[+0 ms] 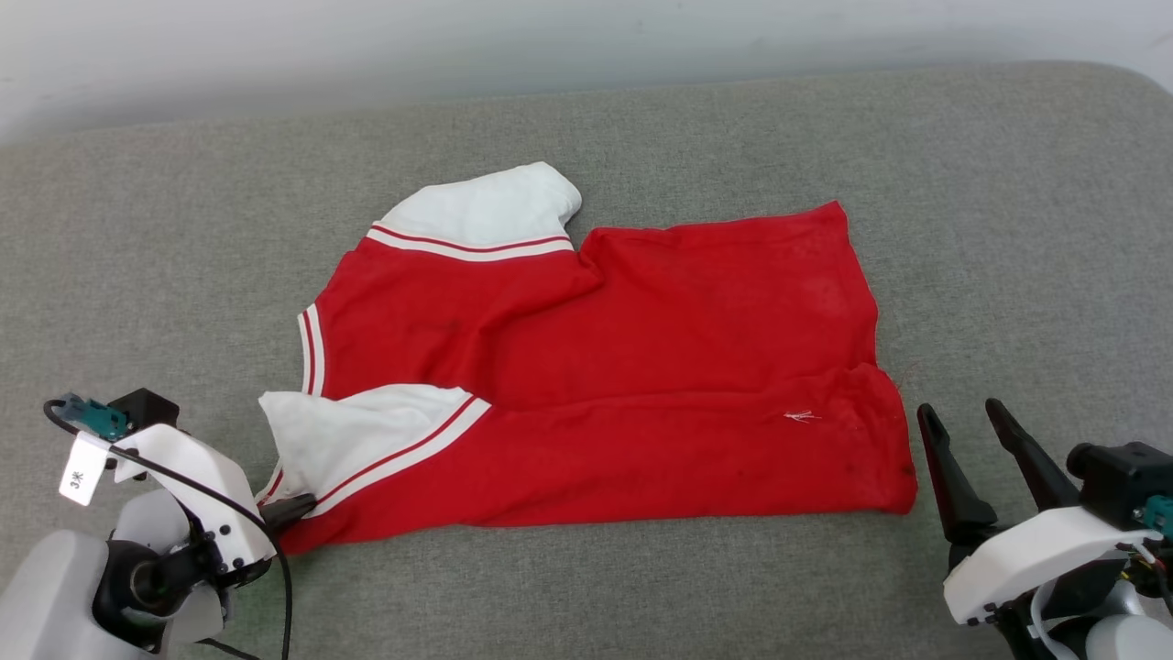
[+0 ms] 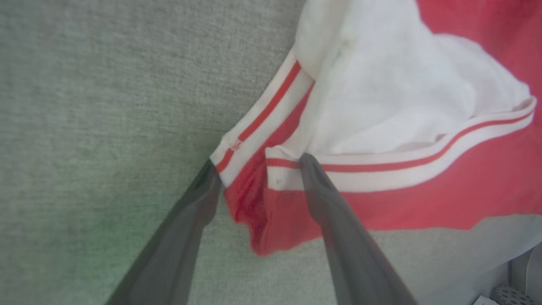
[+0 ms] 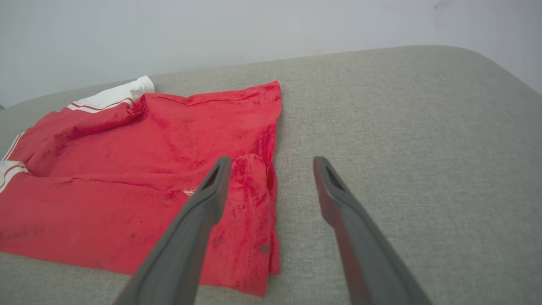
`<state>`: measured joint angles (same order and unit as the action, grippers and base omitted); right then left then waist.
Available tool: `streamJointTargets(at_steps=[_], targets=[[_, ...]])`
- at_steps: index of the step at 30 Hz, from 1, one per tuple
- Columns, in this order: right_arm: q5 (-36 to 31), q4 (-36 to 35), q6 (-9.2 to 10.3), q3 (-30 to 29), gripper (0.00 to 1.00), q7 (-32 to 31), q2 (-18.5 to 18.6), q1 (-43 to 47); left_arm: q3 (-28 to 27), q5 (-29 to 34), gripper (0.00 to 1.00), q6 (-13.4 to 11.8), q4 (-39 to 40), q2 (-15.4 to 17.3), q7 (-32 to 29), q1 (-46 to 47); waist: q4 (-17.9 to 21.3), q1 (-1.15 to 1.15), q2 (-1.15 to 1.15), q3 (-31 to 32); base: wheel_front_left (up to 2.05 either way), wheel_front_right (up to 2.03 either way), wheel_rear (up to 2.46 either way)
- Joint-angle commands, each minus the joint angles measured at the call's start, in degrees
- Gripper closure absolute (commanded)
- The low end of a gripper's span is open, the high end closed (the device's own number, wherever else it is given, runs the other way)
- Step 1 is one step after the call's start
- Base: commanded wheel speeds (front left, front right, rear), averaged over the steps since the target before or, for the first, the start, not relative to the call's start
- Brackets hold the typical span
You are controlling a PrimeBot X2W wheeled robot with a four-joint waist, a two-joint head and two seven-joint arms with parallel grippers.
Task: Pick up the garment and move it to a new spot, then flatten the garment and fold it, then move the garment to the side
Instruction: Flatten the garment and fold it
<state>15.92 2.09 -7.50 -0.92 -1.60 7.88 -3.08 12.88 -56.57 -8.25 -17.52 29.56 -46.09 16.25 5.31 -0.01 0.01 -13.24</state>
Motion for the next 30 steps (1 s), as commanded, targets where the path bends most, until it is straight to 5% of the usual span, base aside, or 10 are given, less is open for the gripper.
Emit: streamJointTargets(at_steps=[1,10,17,30], targets=[[0.87,0.24,0.02,-0.25,0.0,-0.65,0.39,-0.48,2.83,-0.48,1.0,0.65,-2.6,-3.94,-0.45,-2.37,-0.12,0.01,-0.01,0.1,0.0,0.0,0.0],[6.67,2.68,0.02,-1.56,0.0,-16.73,5.21,0.45,2.86,2.78,1.0,4.14,-1.44,-2.69,5.82,-0.02,-2.17,0.01,-0.01,2.39,0.0,0.0,0.0],[9.46,2.64,0.02,1.42,0.0,-31.35,8.36,-1.77,3.36,5.71,1.0,4.13,4.96,-1.39,8.5,1.81,-4.45,0.01,-0.01,1.82,0.0,0.0,0.0],[12.7,13.79,0.01,10.87,0.0,-40.26,10.81,-11.88,4.53,7.13,1.0,2.79,11.08,-2.29,9.35,2.77,-6.45,0.01,-0.01,-2.78,0.0,0.0,0.0]])
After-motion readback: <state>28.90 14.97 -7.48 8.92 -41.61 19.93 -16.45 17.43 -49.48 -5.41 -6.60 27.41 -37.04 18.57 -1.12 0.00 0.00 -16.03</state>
